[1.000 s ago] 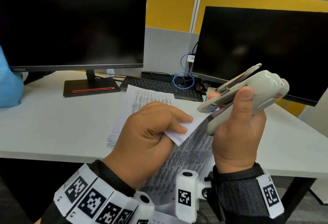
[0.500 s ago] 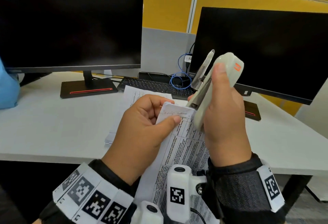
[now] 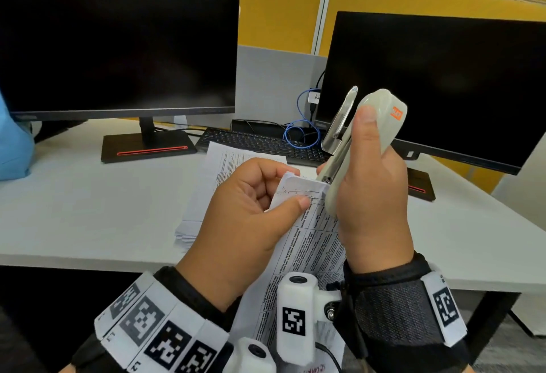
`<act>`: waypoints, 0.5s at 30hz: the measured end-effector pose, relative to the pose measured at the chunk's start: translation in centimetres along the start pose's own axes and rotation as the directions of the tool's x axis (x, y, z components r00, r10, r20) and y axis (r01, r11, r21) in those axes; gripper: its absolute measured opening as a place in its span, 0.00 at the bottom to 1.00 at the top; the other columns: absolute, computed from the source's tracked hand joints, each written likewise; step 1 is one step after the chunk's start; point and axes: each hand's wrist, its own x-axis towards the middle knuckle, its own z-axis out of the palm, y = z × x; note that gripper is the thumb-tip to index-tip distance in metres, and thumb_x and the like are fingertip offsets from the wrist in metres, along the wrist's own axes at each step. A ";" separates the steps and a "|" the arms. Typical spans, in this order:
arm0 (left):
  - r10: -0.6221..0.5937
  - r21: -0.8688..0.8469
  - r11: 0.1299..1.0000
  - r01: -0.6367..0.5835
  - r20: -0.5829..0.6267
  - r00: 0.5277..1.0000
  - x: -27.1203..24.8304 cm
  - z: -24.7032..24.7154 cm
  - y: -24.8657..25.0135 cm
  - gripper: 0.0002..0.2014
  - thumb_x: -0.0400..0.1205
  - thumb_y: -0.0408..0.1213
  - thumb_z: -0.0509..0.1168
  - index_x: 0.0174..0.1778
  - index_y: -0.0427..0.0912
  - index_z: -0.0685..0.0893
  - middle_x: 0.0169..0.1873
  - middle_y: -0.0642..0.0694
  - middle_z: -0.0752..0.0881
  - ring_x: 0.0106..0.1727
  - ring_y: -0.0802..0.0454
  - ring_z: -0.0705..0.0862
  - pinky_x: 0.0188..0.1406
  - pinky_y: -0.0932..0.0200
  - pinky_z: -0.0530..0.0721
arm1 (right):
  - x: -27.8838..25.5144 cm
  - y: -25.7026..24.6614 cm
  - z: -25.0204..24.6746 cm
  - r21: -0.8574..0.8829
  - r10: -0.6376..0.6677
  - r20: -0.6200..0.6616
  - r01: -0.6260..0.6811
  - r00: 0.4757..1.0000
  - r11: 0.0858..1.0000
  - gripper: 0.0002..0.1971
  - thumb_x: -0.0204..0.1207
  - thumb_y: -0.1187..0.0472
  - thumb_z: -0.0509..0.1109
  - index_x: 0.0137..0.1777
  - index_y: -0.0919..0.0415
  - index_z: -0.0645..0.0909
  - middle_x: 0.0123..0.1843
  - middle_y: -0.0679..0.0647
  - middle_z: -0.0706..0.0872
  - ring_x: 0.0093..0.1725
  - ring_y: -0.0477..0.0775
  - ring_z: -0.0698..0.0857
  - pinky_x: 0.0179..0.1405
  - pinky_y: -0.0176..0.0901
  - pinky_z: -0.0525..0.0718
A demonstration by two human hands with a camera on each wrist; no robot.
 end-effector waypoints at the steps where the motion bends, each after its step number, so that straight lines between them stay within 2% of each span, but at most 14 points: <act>1: -0.002 0.034 0.999 0.002 0.027 1.000 0.0 0.0 0.0 0.15 0.73 0.24 0.76 0.50 0.45 0.84 0.44 0.42 0.91 0.47 0.44 0.90 0.49 0.47 0.91 | 0.0 0.1 0.0 -0.009 -0.006 -0.011 0.006 1.000 1.000 0.34 0.64 0.23 0.57 0.51 0.52 0.83 0.52 0.58 0.85 0.50 0.52 0.87 0.49 0.51 0.87; 4: -0.062 0.221 0.975 0.034 0.124 0.990 -0.2 0.3 0.4 0.16 0.70 0.33 0.80 0.49 0.51 0.85 0.42 0.52 0.91 0.42 0.55 0.90 0.43 0.60 0.90 | -0.2 0.1 0.1 0.011 -0.005 -0.026 0.005 1.000 1.000 0.41 0.61 0.22 0.58 0.54 0.60 0.81 0.47 0.61 0.85 0.45 0.56 0.88 0.44 0.55 0.89; 7: -0.063 0.374 0.928 -0.001 0.157 0.986 -0.3 0.3 0.9 0.12 0.69 0.43 0.81 0.46 0.50 0.88 0.38 0.55 0.91 0.39 0.58 0.89 0.42 0.58 0.88 | -0.3 0.2 -0.2 0.057 -0.008 -0.028 0.010 1.000 0.998 0.44 0.61 0.23 0.60 0.56 0.66 0.80 0.42 0.58 0.85 0.41 0.56 0.88 0.39 0.51 0.87; 10: 0.026 0.483 0.868 -0.115 0.187 0.982 -0.3 0.2 1.3 0.15 0.68 0.54 0.77 0.44 0.49 0.88 0.36 0.54 0.90 0.38 0.58 0.88 0.39 0.55 0.85 | -0.5 0.2 -0.3 0.117 -0.010 -0.040 0.015 0.999 0.993 0.40 0.63 0.25 0.60 0.54 0.63 0.80 0.38 0.53 0.83 0.40 0.52 0.86 0.39 0.46 0.85; 12: 0.105 0.578 0.790 -0.202 0.197 0.975 -0.3 0.2 1.4 0.19 0.67 0.60 0.71 0.41 0.47 0.87 0.33 0.52 0.88 0.37 0.55 0.85 0.35 0.53 0.81 | -0.8 0.3 -0.3 0.185 0.001 -0.024 0.003 1.000 0.983 0.35 0.63 0.27 0.61 0.50 0.59 0.82 0.37 0.53 0.83 0.39 0.55 0.86 0.39 0.47 0.85; 15: 0.193 0.627 0.720 -0.297 0.230 0.954 -0.4 0.2 1.4 0.20 0.67 0.61 0.64 0.38 0.47 0.85 0.32 0.53 0.85 0.37 0.56 0.83 0.33 0.55 0.79 | -1.2 0.2 -0.2 0.240 0.017 0.011 -0.019 1.000 0.971 0.27 0.63 0.29 0.62 0.41 0.52 0.83 0.32 0.51 0.82 0.36 0.54 0.85 0.36 0.46 0.84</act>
